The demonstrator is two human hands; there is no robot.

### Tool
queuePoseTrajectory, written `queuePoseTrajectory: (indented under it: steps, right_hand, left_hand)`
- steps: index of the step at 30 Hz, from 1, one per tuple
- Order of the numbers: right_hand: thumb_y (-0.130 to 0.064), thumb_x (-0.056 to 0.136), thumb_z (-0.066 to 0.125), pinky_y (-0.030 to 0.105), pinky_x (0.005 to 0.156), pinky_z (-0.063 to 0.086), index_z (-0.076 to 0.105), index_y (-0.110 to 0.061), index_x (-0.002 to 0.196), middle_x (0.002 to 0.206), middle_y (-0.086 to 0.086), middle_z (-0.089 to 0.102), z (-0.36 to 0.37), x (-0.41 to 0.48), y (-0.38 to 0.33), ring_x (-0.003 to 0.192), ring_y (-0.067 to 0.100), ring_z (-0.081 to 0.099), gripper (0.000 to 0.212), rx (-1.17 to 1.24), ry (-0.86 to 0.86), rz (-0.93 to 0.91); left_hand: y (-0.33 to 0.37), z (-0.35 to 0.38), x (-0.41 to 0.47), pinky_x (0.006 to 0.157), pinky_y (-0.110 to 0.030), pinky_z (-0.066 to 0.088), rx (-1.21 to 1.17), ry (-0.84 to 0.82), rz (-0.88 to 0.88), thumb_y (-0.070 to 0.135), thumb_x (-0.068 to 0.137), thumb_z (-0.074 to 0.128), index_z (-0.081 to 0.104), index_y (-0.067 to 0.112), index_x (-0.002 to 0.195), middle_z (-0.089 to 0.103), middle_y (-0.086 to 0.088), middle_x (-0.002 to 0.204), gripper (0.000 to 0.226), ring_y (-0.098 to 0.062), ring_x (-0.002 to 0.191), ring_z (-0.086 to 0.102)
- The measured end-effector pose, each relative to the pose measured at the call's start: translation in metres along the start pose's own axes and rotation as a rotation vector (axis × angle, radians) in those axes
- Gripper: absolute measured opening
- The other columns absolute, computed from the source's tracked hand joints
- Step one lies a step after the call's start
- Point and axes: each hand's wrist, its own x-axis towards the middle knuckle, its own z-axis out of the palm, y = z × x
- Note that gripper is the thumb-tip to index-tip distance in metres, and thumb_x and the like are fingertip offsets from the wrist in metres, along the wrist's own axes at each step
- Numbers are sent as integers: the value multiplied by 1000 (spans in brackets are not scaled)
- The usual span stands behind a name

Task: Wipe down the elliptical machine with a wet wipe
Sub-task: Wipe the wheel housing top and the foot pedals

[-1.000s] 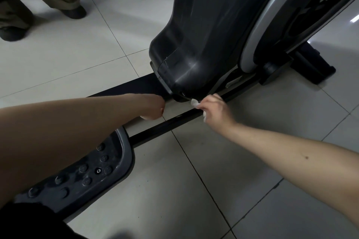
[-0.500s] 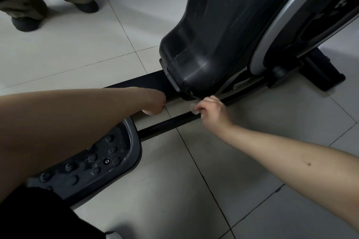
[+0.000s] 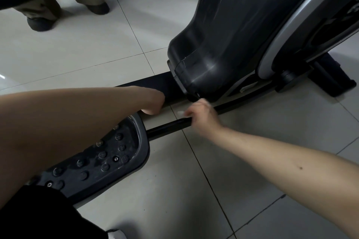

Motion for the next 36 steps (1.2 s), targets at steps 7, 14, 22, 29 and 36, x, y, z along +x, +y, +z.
queuePoseTrajectory:
  steps: [7,14,22,29,36]
  right_hand:
    - [14,84,58,32,85,49,77,-7,101,93,9,71,16,6,-19,95,19,55,33,30,-81,-203]
    - [19,75,55,38,82,52,80,-3,90,84,11,73,-25,10,53,94,32,58,36,-100,137,111]
    - [11,75,47,30,76,48,77,0,94,88,11,73,45,-13,-51,83,33,61,36,92,38,-390]
    - [25,71,56,31,82,52,77,-3,109,97,10,74,-12,-9,70,92,27,55,52,-95,175,-220]
    - [19,73,56,42,80,57,78,0,97,89,11,74,-29,-4,102,90,36,62,37,-198,316,64]
  left_hand:
    - [-2,0,8,85,-37,55,-18,15,-10,16,101,43,69,10,117,69,-8,110,31,-30,99,66]
    - [-9,10,9,88,-40,56,-4,-16,23,16,100,41,68,9,110,68,-9,107,30,-29,96,66]
    - [-12,8,26,89,-41,57,20,3,-19,19,99,45,72,10,109,71,-8,102,29,-29,94,68]
    - [0,14,28,88,-36,53,-49,-41,5,10,97,42,67,12,120,67,-7,119,35,-28,106,65]
    - [-8,16,23,88,-37,55,-89,-29,-36,13,98,42,70,9,115,69,-9,114,33,-29,102,66]
